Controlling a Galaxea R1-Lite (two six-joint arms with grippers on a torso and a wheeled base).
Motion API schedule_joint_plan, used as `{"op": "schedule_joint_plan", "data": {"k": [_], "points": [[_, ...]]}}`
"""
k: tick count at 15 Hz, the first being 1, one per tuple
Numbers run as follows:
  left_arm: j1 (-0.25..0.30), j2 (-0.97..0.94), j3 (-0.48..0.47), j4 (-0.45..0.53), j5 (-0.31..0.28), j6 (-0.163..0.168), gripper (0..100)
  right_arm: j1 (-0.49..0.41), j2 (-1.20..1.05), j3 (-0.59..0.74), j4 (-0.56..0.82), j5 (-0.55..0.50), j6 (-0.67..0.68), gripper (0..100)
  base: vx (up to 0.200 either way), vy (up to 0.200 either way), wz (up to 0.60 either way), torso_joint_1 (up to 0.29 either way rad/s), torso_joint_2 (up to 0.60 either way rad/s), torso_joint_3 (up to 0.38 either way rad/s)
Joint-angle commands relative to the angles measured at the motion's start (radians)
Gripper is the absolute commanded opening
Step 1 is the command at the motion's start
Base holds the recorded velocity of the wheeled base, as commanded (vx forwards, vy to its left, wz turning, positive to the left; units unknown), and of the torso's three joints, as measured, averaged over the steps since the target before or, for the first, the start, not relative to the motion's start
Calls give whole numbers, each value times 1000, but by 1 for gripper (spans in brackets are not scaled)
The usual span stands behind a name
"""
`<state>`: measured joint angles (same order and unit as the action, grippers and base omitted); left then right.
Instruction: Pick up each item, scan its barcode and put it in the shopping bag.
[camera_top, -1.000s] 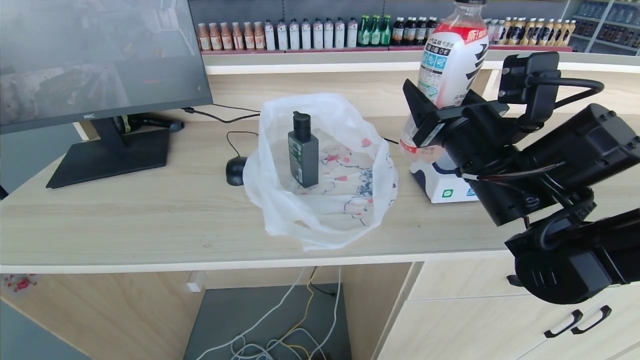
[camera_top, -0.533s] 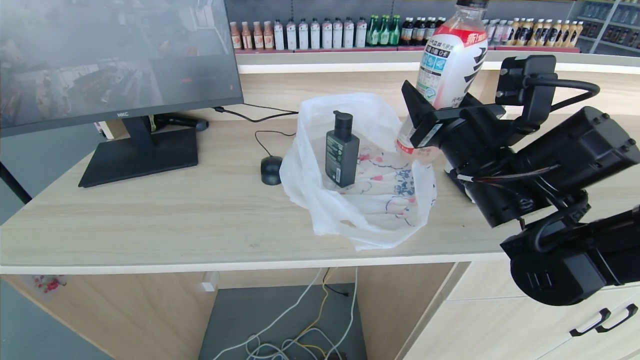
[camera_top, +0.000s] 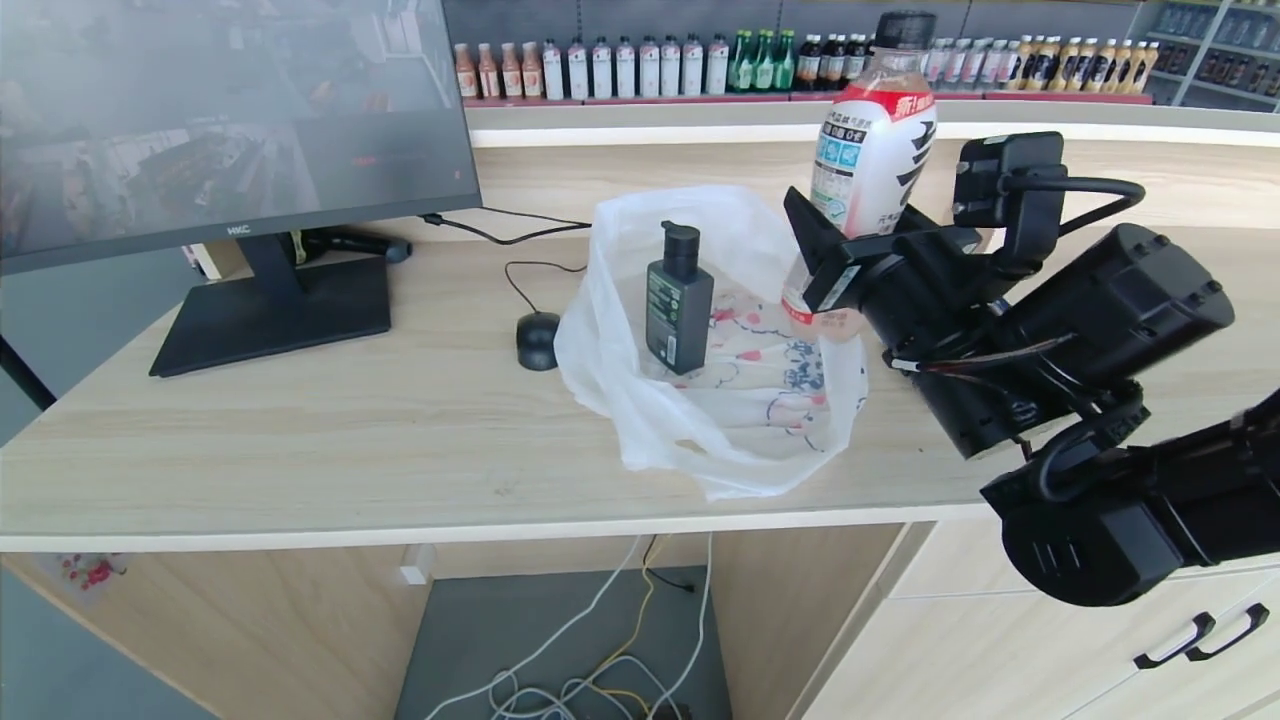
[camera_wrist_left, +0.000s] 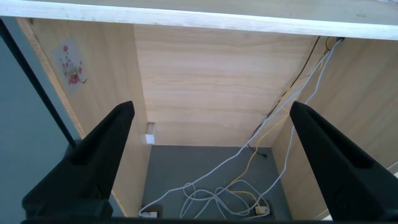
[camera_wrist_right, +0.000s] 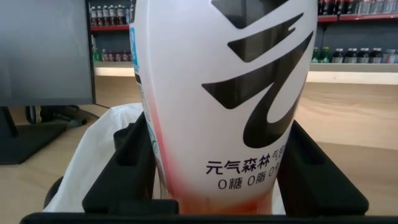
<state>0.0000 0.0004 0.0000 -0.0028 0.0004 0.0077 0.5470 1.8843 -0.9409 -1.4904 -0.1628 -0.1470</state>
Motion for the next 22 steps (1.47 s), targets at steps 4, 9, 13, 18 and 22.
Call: {"op": "schedule_joint_plan", "data": {"k": [4, 9, 13, 18, 22], "points": [[0, 0, 0, 0, 1, 0, 100, -2, 27, -127, 180, 3, 1, 0, 0, 0, 0, 0, 0, 0], [0, 0, 0, 0, 0, 0, 100, -9, 65, -289, 358, 45, 6, 0, 0, 0, 0, 0, 0, 0], [0, 0, 0, 0, 1, 0, 100, -44, 131, -325, 366, 45, 26, 0, 0, 0, 0, 0, 0, 0], [0, 0, 0, 0, 1, 0, 100, -52, 220, -354, 340, 40, 30, 0, 0, 0, 0, 0, 0, 0], [0, 0, 0, 0, 0, 0, 100, -59, 259, -372, 335, 42, 30, 0, 0, 0, 0, 0, 0, 0]]}}
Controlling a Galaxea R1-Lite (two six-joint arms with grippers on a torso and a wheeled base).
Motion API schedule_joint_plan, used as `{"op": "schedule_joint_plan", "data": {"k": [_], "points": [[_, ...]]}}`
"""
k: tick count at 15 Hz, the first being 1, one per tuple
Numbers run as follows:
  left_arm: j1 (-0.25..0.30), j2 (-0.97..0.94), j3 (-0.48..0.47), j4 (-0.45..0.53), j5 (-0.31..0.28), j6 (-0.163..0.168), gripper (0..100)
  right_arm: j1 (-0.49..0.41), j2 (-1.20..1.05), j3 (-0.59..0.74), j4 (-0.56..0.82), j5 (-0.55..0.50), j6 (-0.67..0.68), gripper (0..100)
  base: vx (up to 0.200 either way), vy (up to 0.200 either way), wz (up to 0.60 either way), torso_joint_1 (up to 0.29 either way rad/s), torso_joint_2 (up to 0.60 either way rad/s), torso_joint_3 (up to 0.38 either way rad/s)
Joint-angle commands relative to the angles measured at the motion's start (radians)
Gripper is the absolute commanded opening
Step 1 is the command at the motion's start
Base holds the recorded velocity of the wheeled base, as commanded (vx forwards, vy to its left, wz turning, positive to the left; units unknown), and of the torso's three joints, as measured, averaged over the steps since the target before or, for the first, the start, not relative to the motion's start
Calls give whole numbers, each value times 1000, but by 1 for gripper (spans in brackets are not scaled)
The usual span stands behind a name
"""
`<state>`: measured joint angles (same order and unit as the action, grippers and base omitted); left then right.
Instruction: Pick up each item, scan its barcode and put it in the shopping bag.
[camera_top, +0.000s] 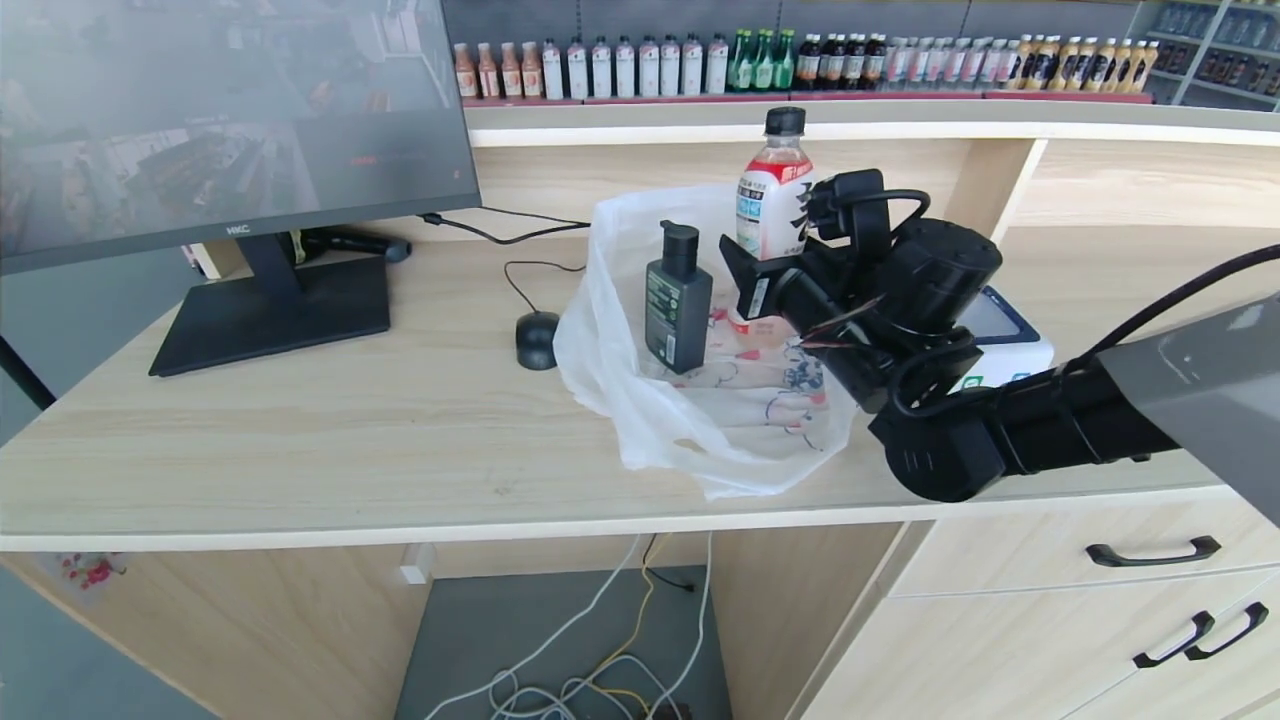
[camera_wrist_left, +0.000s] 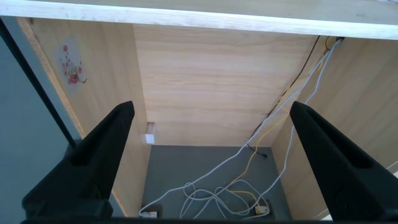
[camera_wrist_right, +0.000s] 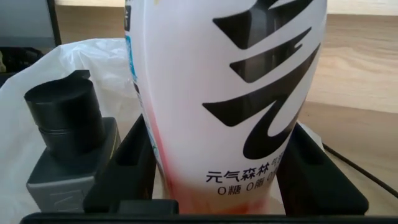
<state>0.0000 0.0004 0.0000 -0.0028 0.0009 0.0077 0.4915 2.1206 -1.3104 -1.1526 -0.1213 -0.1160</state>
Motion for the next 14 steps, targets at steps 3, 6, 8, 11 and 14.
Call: {"op": "schedule_joint_plan", "data": {"k": [3, 6, 8, 11, 14], "points": [[0, 0, 0, 0, 1, 0, 100, -10, 35, -29, -1, 2, -1, 0, 0, 0, 0, 0, 0, 0], [0, 0, 0, 0, 1, 0, 100, -27, 51, -30, -3, 3, -1, 0, 0, 0, 0, 0, 0, 0], [0, 0, 0, 0, 1, 0, 100, -36, 58, -30, -3, 2, -1, 0, 0, 0, 0, 0, 0, 0], [0, 0, 0, 0, 1, 0, 100, -45, 64, -29, -4, 3, -4, 0, 0, 0, 0, 0, 0, 0], [0, 0, 0, 0, 1, 0, 100, -45, 64, -21, -13, 3, -4, 0, 0, 0, 0, 0, 0, 0]]}}
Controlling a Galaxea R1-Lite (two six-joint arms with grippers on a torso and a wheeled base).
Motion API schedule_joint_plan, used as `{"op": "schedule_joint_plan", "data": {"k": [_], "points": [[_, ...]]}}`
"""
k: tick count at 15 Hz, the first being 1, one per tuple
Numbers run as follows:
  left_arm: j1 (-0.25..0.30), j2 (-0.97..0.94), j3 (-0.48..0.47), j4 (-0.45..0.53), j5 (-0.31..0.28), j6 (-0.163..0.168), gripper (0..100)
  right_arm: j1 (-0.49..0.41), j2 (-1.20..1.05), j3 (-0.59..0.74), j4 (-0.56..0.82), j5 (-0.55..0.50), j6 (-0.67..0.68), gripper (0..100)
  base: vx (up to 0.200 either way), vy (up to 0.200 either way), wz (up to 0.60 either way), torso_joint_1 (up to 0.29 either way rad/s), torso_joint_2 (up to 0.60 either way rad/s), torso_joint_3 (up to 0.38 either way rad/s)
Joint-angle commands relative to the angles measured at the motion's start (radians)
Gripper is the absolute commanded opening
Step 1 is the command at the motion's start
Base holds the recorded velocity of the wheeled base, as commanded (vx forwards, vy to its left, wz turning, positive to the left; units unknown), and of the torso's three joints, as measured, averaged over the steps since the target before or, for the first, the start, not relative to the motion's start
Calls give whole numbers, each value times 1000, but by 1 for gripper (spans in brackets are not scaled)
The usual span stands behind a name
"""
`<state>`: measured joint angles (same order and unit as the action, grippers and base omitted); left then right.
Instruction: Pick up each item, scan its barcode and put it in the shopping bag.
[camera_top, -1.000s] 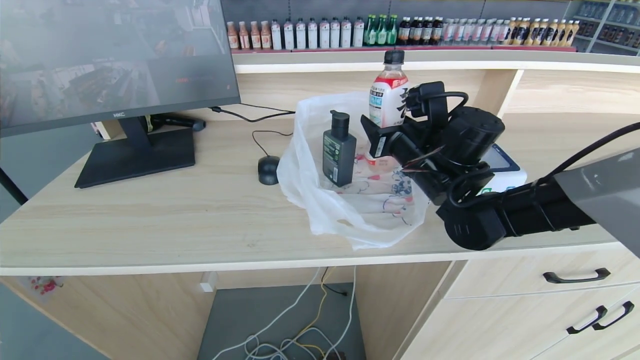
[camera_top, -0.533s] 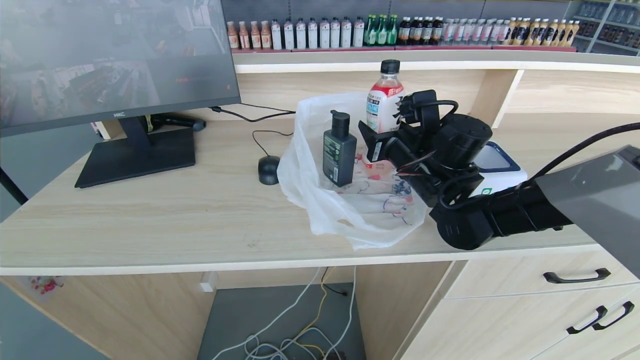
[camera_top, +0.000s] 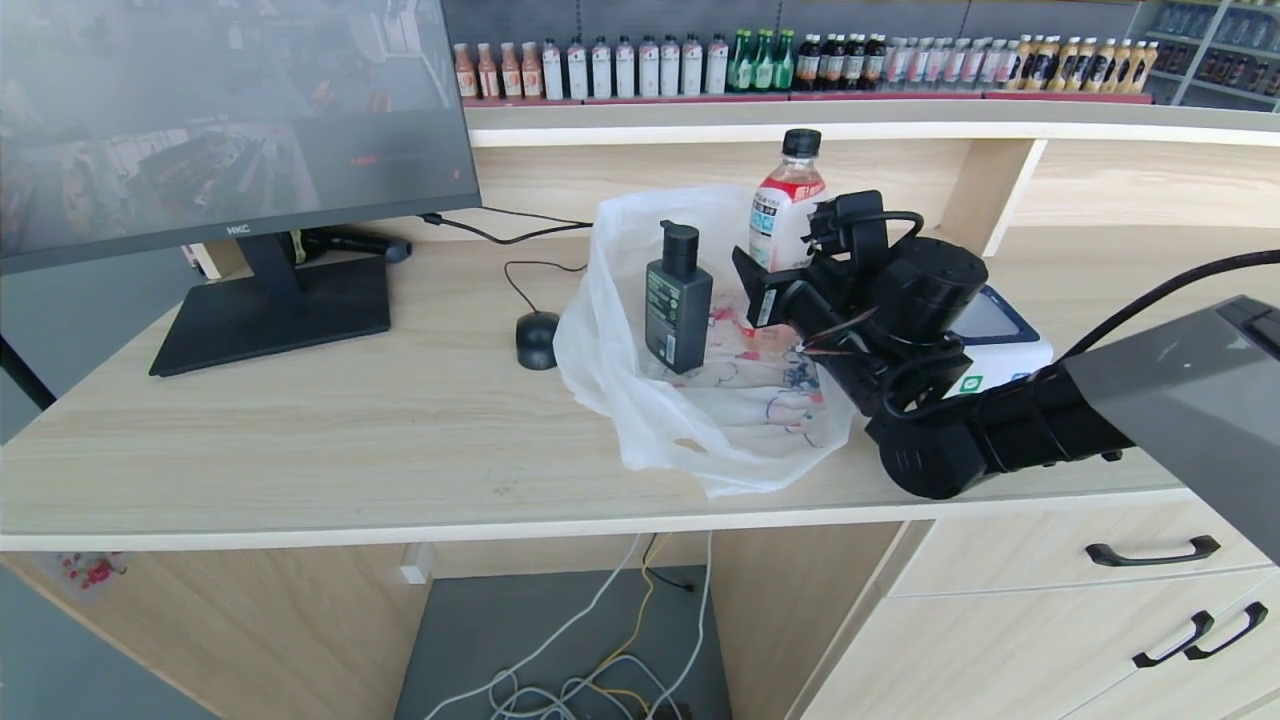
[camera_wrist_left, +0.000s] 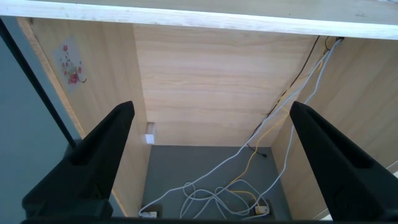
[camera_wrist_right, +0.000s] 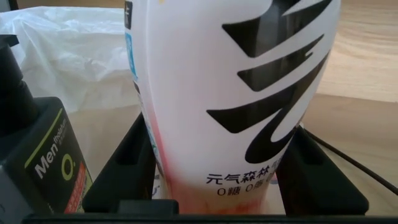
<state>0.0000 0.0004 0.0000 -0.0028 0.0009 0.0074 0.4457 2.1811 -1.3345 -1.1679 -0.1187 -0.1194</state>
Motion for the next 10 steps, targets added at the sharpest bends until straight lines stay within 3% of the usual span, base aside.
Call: {"op": "schedule_joint_plan", "data": {"k": [1, 10], "points": [[0, 0, 0, 0, 1, 0, 100, 1, 3, 1, 2, 1, 0, 0, 0, 0, 0, 0, 0, 0], [0, 0, 0, 0, 1, 0, 100, 4, 5, 14, 2, 28, -11, 0, 0, 0, 0, 0, 0, 0]]}}
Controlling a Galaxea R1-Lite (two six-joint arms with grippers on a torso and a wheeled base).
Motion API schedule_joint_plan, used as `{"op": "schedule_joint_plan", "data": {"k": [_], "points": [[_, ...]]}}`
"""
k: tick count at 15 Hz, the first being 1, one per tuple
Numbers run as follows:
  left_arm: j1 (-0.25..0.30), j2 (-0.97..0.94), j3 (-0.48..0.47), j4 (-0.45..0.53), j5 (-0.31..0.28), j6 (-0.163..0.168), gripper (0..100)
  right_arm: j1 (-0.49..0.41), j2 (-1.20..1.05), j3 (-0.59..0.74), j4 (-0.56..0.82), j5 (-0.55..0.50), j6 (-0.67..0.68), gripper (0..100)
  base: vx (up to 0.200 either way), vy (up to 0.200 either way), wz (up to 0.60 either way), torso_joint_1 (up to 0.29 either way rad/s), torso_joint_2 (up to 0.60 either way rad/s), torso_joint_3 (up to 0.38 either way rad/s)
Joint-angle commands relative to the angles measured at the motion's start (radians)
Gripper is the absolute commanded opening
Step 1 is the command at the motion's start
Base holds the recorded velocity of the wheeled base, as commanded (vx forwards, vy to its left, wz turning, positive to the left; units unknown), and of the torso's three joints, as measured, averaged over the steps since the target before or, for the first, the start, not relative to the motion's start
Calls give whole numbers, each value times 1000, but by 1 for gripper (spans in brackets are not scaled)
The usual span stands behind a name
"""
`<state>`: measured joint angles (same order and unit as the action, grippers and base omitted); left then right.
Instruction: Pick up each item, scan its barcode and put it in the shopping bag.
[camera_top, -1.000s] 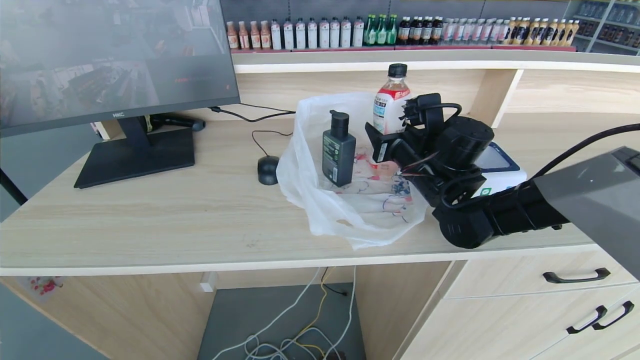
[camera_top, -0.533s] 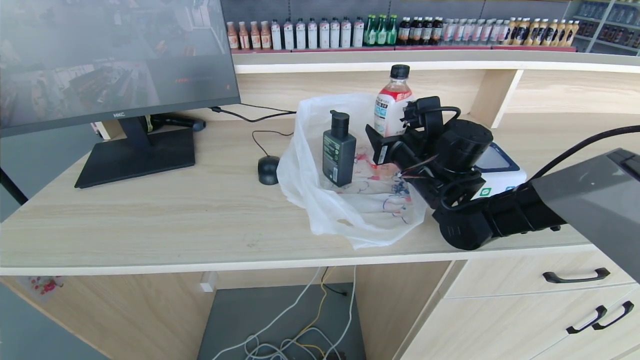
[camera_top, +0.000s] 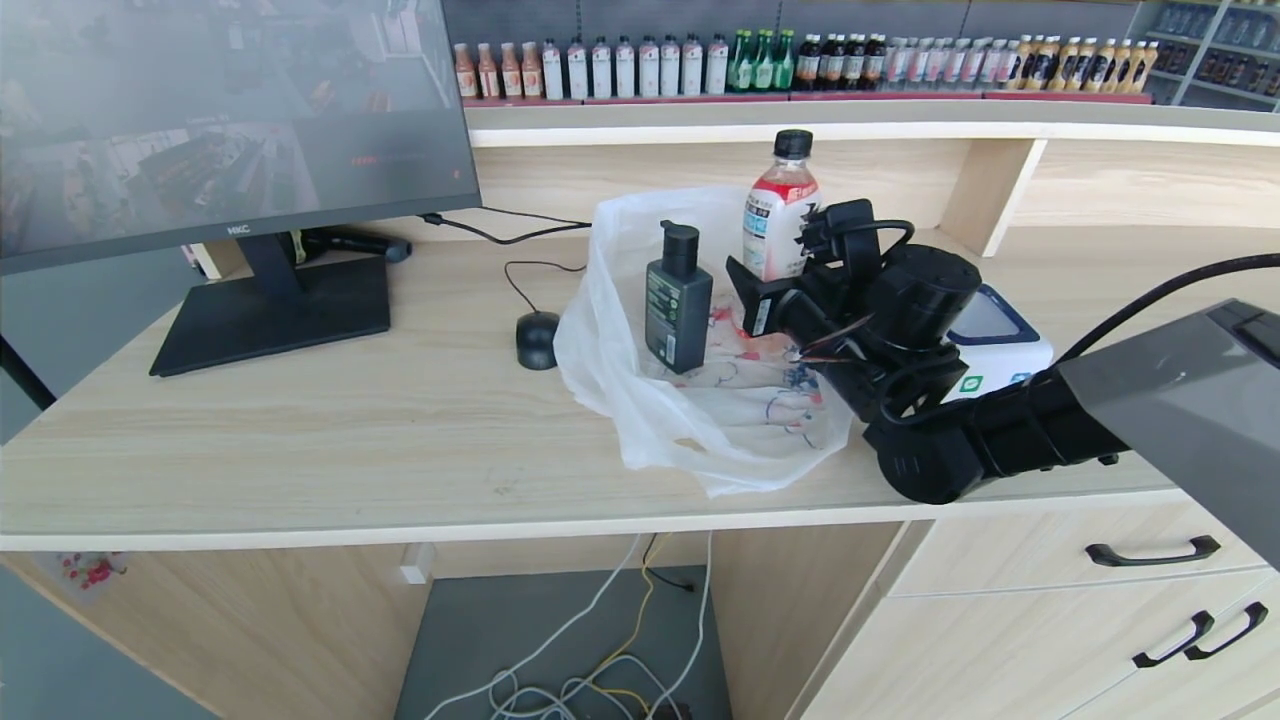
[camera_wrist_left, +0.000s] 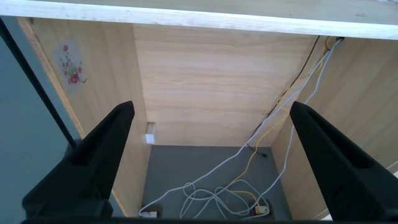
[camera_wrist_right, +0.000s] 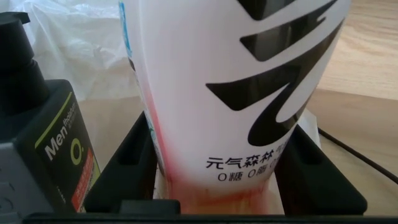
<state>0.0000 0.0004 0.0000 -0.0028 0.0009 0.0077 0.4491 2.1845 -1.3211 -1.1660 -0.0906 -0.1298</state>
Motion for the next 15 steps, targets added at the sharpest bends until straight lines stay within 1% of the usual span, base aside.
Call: {"op": "schedule_joint_plan", "data": {"k": [1, 2, 3, 15], "points": [[0, 0, 0, 0, 1, 0, 100, 0, 1, 0, 0, 0, -1, 0, 0, 0, 0, 0, 0, 0], [0, 0, 0, 0, 1, 0, 100, 0, 1, 0, 2, 0, -2, 0, 0, 0, 0, 0, 0, 0], [0, 0, 0, 0, 1, 0, 100, 0, 1, 0, 0, 0, -1, 100, 0, 0, 0, 0, 0, 0], [0, 0, 0, 0, 1, 0, 100, 0, -20, 0, -23, 0, -1, 100, 0, 0, 0, 0, 0, 0]]}}
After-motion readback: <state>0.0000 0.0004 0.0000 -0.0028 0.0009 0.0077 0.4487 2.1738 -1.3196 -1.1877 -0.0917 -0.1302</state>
